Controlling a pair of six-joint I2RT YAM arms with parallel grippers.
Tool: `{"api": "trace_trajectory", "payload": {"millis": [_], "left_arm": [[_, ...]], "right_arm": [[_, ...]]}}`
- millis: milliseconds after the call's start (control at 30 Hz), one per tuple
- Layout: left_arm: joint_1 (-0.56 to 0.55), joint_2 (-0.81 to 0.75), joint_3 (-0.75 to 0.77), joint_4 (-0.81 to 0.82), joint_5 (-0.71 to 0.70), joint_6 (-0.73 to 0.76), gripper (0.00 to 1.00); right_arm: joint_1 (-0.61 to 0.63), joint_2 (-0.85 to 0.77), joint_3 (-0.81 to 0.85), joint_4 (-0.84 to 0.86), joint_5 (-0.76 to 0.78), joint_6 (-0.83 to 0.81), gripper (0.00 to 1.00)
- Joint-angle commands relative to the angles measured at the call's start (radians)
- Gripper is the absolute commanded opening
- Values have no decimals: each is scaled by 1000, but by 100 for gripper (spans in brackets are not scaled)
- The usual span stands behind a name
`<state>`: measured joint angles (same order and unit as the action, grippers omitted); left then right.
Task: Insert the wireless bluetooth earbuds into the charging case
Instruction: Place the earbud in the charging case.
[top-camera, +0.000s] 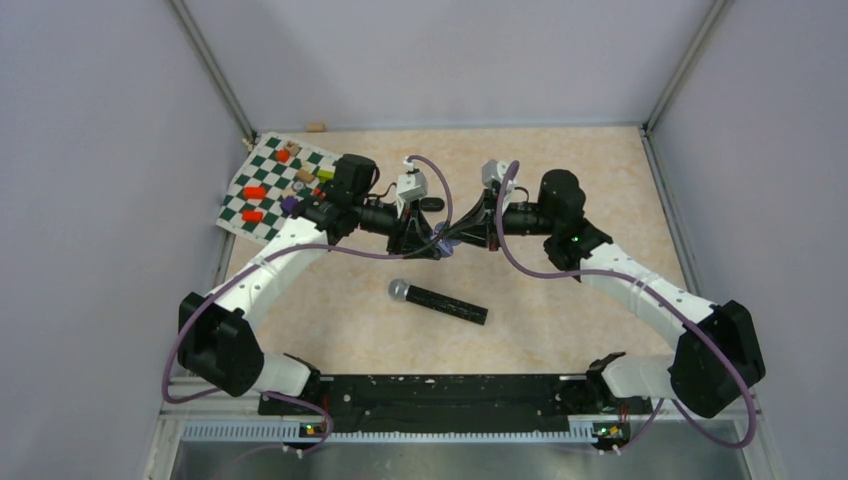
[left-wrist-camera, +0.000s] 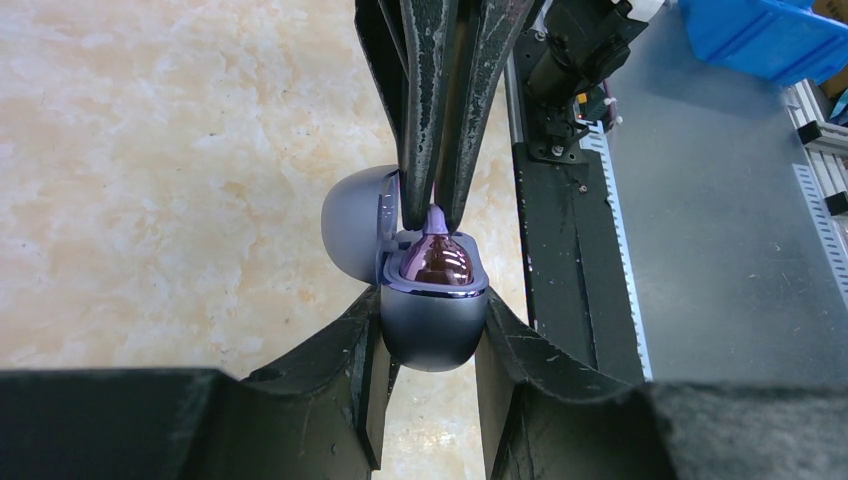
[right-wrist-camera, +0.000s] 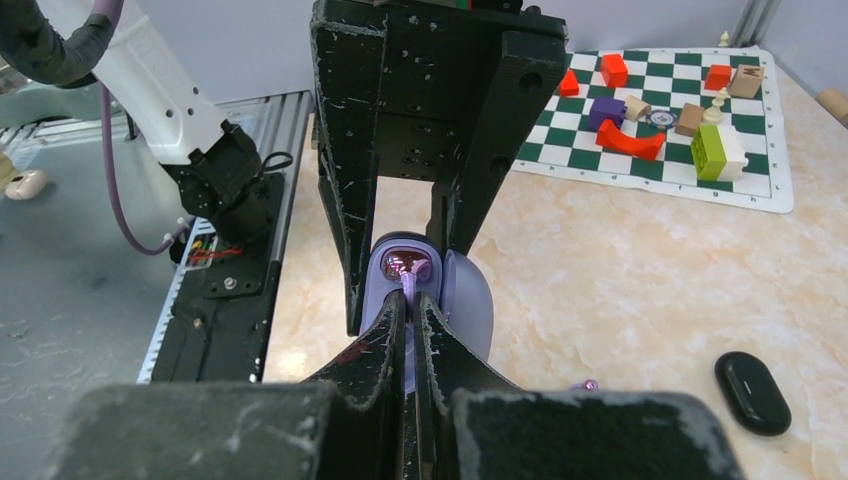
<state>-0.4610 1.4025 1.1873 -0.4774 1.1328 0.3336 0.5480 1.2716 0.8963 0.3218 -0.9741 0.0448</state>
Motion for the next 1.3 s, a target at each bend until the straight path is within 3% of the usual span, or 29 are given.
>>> {"api": "trace_trajectory", "payload": {"millis": [0, 400, 1000, 1133, 1267], "left_arm": [[-8, -43, 0, 35, 54, -8, 0], [-8, -46, -3, 36, 53, -6, 0], [-9, -42, 1, 35, 53, -8, 0], [-9, -42, 1, 36, 55, -8, 0], [-10, -44, 2, 36, 54, -10, 0]], "right_arm": [[17, 14, 26, -9, 18, -27, 1], [19, -4, 27, -6, 17, -25, 16], [-2, -80, -13, 92, 47, 26, 18], [-1, -87, -20, 104, 65, 17, 31], [-2, -84, -23, 99, 112, 6, 56]]}}
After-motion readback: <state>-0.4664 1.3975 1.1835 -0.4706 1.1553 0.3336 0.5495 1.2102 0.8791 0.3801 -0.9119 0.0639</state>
